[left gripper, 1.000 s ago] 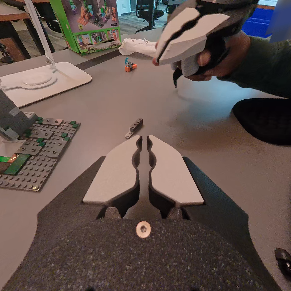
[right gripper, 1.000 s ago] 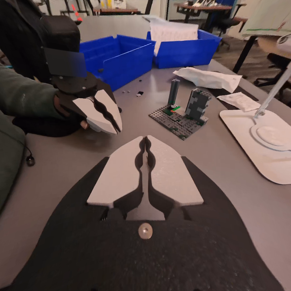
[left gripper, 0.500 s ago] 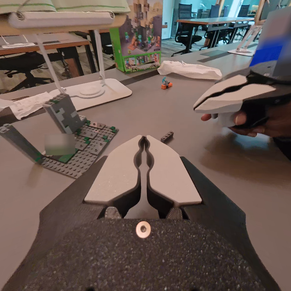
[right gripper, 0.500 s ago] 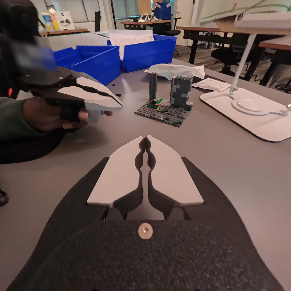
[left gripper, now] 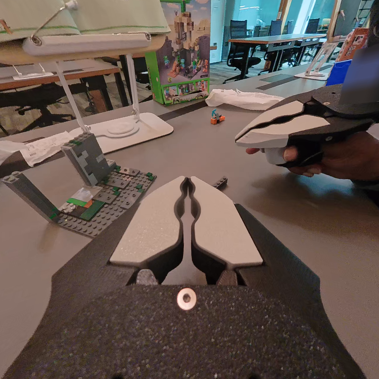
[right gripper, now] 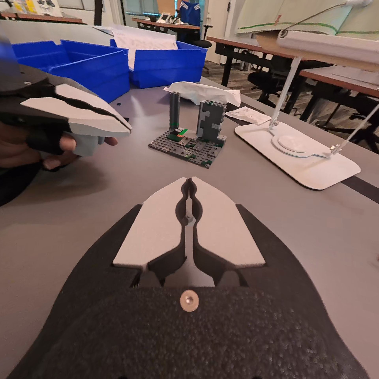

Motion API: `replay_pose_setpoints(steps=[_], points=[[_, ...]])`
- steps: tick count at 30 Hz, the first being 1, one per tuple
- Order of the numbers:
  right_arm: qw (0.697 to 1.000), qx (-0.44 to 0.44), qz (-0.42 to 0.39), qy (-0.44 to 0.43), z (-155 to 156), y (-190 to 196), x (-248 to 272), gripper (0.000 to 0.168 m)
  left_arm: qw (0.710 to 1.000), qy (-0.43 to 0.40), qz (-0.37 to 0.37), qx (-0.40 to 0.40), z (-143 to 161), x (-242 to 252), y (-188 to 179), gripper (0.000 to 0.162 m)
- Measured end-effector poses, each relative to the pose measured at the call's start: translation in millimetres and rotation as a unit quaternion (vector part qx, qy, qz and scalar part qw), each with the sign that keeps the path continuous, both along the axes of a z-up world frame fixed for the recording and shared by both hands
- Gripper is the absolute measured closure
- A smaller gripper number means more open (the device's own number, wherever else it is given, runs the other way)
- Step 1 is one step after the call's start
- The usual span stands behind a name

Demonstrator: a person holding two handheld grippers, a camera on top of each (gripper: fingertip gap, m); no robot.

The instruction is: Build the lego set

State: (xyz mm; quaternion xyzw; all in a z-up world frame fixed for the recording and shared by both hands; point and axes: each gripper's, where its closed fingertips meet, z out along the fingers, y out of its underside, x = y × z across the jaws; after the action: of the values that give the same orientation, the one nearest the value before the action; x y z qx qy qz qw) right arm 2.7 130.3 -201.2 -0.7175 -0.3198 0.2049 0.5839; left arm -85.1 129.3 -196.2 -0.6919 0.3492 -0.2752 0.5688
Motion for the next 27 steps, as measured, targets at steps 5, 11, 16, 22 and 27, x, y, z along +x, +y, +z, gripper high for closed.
replay_pose_setpoints(steps=[5, 11, 16, 22, 27], points=[[1.0, 0.026, -0.002, 0.012, 9, -1, 0, 0.168, 0.999, -0.025, -0.02, 0.009, 8, 4, -6, 0.162], [0.999, 0.045, 0.002, -0.005, 11, -6, -6, 0.168, 0.997, -0.061, -0.034, 0.026, 24, 20, -14, 0.162], [0.999, 0.049, 0.013, 0.007, 15, -12, -19, 0.168, 0.996, -0.09, -0.012, 0.007, 42, 42, -1, 0.162], [0.997, 0.07, 0.008, -0.011, 20, -19, -39, 0.168, 0.983, -0.168, 0.014, -0.068, 43, 55, 22, 0.162], [0.996, 0.061, 0.005, -0.057, 4, -17, -57, 0.168, 0.983, -0.17, 0.03, -0.065, 39, 50, 25, 0.162]])
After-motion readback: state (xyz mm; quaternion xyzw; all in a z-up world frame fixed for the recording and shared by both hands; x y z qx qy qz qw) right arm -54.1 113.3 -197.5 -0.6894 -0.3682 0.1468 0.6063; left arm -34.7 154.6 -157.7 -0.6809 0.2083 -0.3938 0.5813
